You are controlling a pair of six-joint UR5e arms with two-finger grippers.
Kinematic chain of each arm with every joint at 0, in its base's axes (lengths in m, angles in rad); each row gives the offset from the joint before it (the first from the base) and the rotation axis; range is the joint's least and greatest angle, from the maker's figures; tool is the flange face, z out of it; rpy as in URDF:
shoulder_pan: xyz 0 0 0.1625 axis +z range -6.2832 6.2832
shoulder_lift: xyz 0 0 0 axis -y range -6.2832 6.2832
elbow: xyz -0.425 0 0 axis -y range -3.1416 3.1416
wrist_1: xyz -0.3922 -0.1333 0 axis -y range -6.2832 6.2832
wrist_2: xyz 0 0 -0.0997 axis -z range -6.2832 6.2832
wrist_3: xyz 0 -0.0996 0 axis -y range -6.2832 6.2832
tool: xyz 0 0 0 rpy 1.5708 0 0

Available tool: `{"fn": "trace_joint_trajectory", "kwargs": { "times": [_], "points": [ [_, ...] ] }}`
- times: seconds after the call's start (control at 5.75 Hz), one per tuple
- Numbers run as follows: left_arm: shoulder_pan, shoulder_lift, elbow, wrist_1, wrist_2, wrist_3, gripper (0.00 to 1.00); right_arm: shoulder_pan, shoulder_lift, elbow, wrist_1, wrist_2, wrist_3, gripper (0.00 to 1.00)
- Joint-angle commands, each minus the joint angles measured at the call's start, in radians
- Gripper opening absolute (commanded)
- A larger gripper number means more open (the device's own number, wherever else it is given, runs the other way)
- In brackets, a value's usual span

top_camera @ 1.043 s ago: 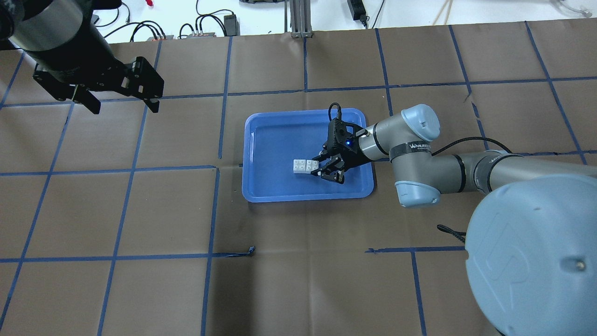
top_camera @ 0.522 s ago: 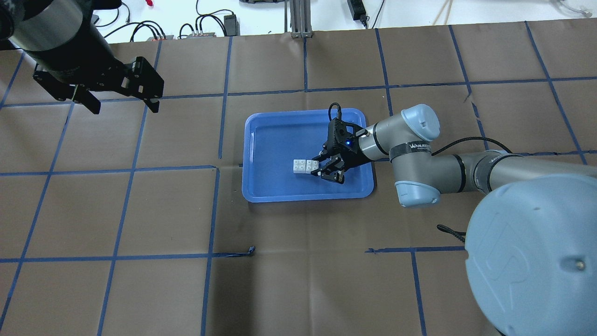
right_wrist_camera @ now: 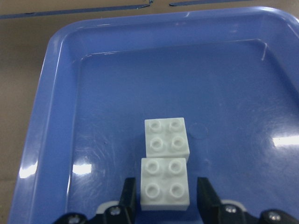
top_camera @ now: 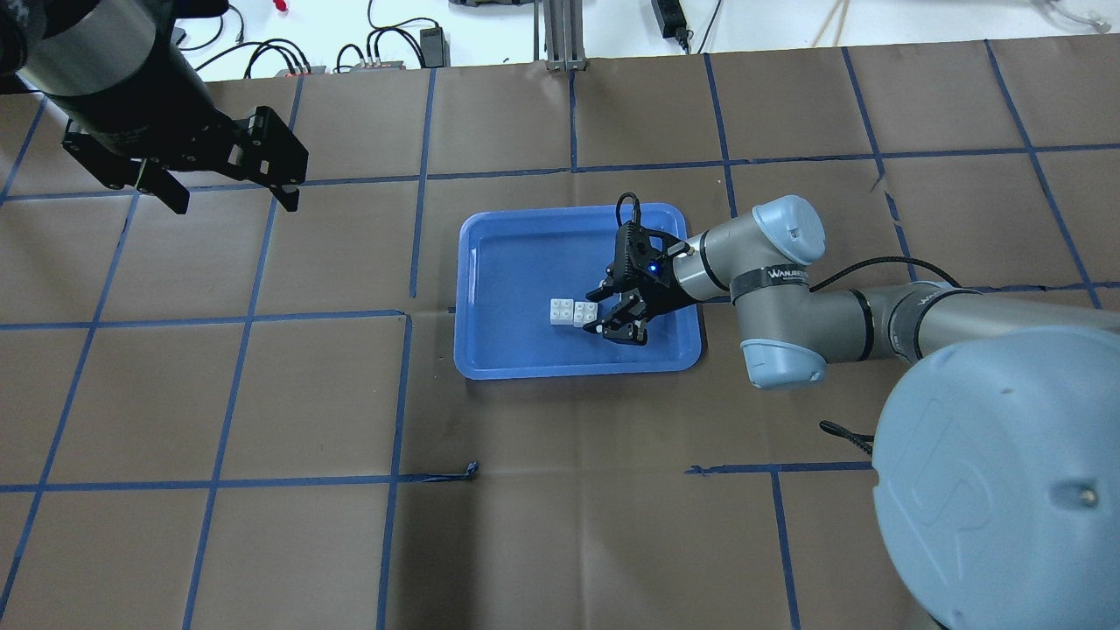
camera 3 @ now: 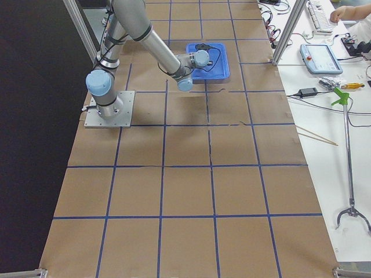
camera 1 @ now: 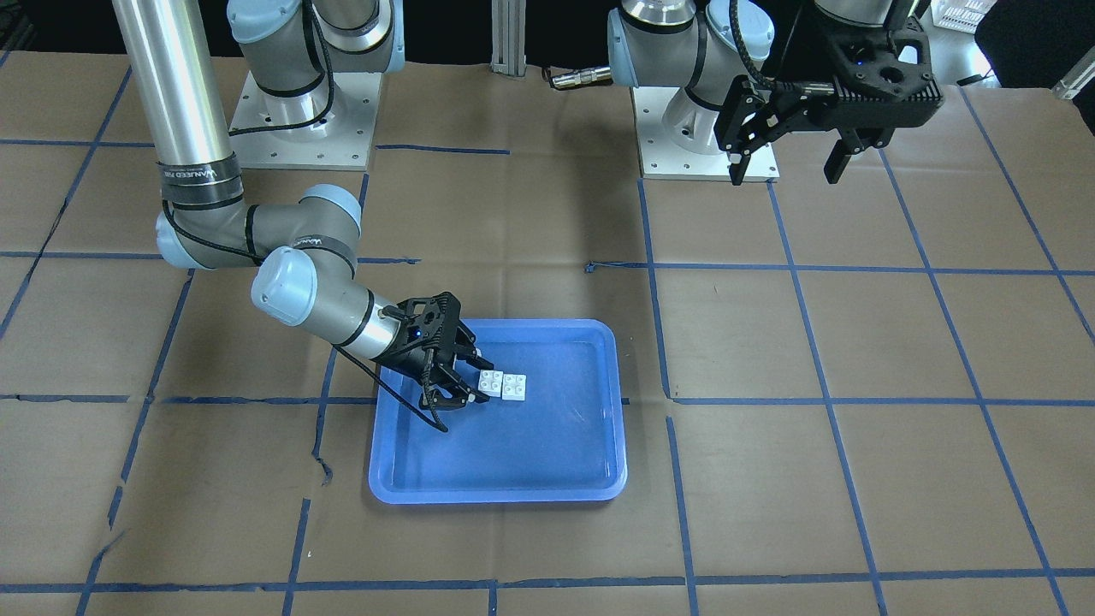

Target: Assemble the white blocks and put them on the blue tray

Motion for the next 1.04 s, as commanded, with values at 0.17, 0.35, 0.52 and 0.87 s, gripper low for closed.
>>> {"fn": "trace_joint_trajectory", "kwargs": {
  "times": [0.17,0.35,0.52,0.87],
  "points": [
    [0.0,-0.001,0.0,0.004,0.0,0.0,0.99,0.0,0.0,-0.002,0.0,0.002,0.0,0.59],
    [0.0,-0.001,0.0,0.004,0.0,0.0,0.99,0.0,-0.006,-0.003,0.002,0.002,0.005,0.85],
    [0.0,-0.001,0.0,0.004,0.0,0.0,0.99,-0.003,-0.026,-0.021,0.003,-0.015,0.097,1.0],
    [0.0,-0.001,0.0,0.004,0.0,0.001,0.99,-0.003,-0.083,-0.153,0.173,-0.113,0.15,1.0]
  ]
}}
